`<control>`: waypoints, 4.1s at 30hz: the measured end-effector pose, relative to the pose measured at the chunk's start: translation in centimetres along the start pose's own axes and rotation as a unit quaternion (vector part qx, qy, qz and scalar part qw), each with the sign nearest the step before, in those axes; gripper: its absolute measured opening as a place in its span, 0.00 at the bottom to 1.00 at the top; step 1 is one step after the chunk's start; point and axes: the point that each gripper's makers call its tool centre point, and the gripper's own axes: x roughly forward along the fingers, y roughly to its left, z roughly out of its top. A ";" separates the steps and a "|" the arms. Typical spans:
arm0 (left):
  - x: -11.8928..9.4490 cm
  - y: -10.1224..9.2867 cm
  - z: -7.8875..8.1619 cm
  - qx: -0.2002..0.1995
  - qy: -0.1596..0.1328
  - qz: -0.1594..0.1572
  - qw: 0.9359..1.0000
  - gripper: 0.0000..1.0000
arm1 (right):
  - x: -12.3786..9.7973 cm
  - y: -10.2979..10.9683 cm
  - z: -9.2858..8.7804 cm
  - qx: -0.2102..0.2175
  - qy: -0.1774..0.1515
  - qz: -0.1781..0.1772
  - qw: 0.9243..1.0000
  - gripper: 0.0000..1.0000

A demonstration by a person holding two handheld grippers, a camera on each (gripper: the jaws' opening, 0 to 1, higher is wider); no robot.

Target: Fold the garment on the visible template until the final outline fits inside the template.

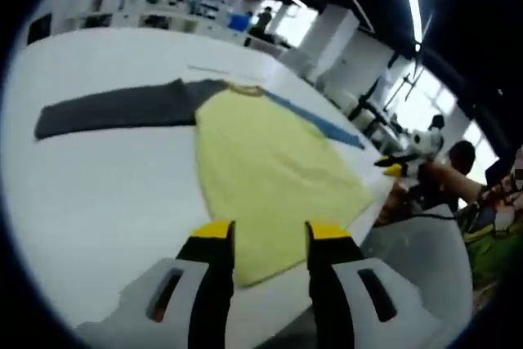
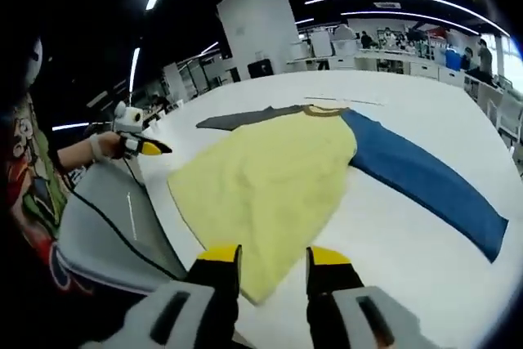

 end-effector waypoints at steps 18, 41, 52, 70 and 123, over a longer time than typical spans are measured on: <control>0.7 -1.6 6.0 -0.051 -0.106 -0.069 0.991 0.33 | -3.1 -6.1 2.6 0.072 -0.077 -0.093 0.990 0.51; 1.7 -2.7 7.1 -0.020 -0.114 -0.085 0.990 0.38 | -8.4 -16.7 0.8 0.176 -0.105 -0.230 0.951 0.55; 0.1 -0.9 5.4 0.008 -0.111 -0.036 0.993 0.53 | -9.0 -21.1 -2.7 0.251 -0.059 -0.297 0.919 0.50; -2.6 0.3 5.9 -0.011 -0.155 -0.007 0.988 0.50 | -7.7 -22.5 -3.8 0.323 -0.061 -0.311 0.892 0.03; -1.8 0.9 4.7 0.053 -0.141 0.041 0.988 0.43 | 12.7 -9.0 21.1 0.065 -0.061 -0.042 0.995 0.00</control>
